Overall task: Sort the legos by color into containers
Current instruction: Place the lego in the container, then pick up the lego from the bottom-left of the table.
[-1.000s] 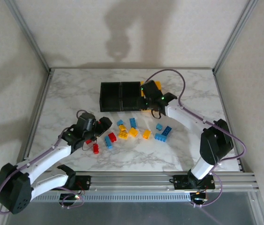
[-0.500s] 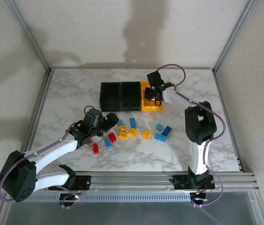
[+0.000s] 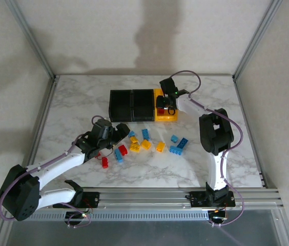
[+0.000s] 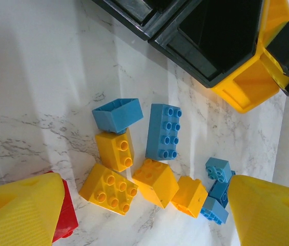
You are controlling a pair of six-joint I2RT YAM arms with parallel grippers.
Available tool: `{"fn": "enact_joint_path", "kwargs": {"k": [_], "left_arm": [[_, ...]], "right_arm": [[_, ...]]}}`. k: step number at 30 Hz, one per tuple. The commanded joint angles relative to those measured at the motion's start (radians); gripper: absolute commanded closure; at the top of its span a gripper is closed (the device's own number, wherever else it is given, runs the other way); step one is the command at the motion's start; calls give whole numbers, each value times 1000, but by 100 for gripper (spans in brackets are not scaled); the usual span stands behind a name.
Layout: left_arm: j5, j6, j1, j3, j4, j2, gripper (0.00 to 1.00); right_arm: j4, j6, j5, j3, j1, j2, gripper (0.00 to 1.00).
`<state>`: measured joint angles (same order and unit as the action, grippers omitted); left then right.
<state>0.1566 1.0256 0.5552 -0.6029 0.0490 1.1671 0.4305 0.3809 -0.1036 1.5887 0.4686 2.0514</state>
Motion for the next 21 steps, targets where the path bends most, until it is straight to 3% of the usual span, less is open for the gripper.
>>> {"fn": "enact_joint_path", "kwargs": {"k": [1, 9, 21], "left_arm": [[-29, 7, 10, -29, 15, 5, 17], [-85, 2, 9, -49, 142, -30, 18], [-224, 5, -8, -83, 368, -107, 20]], "right_arm": [[-4, 4, 11, 27, -4, 8, 54], [-27, 1, 24, -46, -1, -158, 49], [-132, -1, 127, -321, 71, -431, 48]]}}
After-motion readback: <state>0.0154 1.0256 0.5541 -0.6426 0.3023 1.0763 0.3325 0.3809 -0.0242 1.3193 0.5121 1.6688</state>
